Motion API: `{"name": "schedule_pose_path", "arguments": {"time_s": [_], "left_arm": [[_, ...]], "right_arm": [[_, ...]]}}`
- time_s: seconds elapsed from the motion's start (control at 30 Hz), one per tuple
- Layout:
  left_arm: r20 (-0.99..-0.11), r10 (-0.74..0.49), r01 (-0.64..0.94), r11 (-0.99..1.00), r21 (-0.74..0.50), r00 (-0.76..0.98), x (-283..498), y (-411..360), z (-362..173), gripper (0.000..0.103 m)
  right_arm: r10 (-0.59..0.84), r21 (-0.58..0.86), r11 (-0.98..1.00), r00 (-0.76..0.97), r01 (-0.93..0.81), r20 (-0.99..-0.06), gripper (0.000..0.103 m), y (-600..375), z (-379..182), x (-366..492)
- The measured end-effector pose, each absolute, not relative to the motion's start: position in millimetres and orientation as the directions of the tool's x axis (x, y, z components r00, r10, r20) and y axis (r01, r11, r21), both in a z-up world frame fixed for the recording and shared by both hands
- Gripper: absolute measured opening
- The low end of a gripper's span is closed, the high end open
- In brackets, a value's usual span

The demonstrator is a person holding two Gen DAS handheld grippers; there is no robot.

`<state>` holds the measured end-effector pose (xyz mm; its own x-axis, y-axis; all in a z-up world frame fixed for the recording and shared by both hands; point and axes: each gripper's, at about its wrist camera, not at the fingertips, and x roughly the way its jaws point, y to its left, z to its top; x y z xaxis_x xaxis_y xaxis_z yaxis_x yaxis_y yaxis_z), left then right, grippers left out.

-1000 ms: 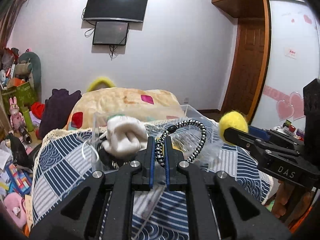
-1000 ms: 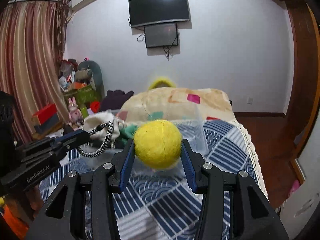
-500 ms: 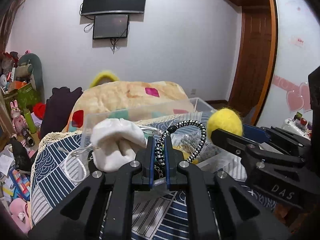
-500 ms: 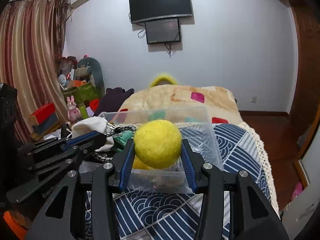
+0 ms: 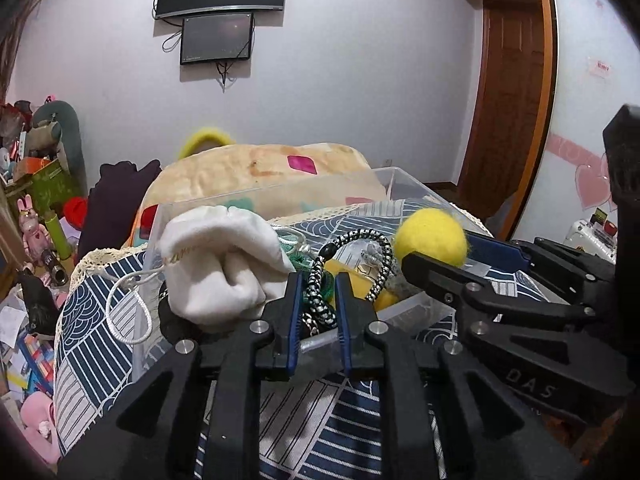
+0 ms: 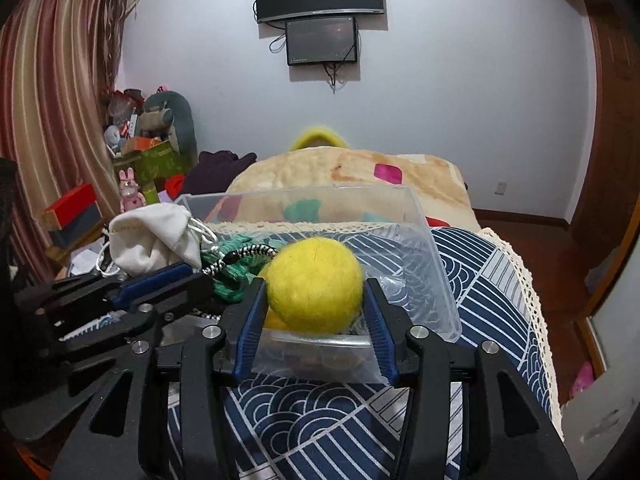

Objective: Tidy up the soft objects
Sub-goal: 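Place the bracelet into the box with the left gripper while the right places the ball in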

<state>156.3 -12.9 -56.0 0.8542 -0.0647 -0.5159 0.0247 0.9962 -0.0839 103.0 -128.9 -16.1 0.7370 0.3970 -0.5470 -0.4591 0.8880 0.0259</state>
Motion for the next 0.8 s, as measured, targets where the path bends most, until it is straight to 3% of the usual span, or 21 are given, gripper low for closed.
{"name": "schedule_pose_path", "arguments": {"time_s": [0.1, 0.27, 0.57, 0.67, 0.8], "left_arm": [[-0.511, -0.08, 0.025, 0.993, -0.114, 0.856, 150, -9, -54, 0.026], [-0.492, -0.086, 0.028, 0.992, -0.125, 0.866, 136, -7, -46, 0.03], [-0.423, -0.081, 0.015, 0.987, -0.158, 0.903, 99, 3, -21, 0.053], [-0.401, -0.082, 0.018, 0.987, -0.161, 0.912, 83, 3, -14, 0.06], [-0.378, -0.08, 0.027, 0.989, -0.143, 0.922, 63, 0, -8, 0.066]], "right_arm": [[0.392, 0.027, 0.892, 0.741, -0.452, -0.546, 0.056, -132, -16, 103], [0.398, 0.031, 0.89, 0.744, -0.455, -0.536, 0.056, -137, -10, 98], [0.414, -0.004, 0.882, 0.777, -0.472, -0.473, 0.057, -146, 12, 73], [0.431, -0.006, 0.875, 0.786, -0.483, -0.444, 0.065, -150, 22, 63], [0.44, -0.022, 0.871, 0.8, -0.49, -0.408, 0.067, -153, 32, 50]]}}
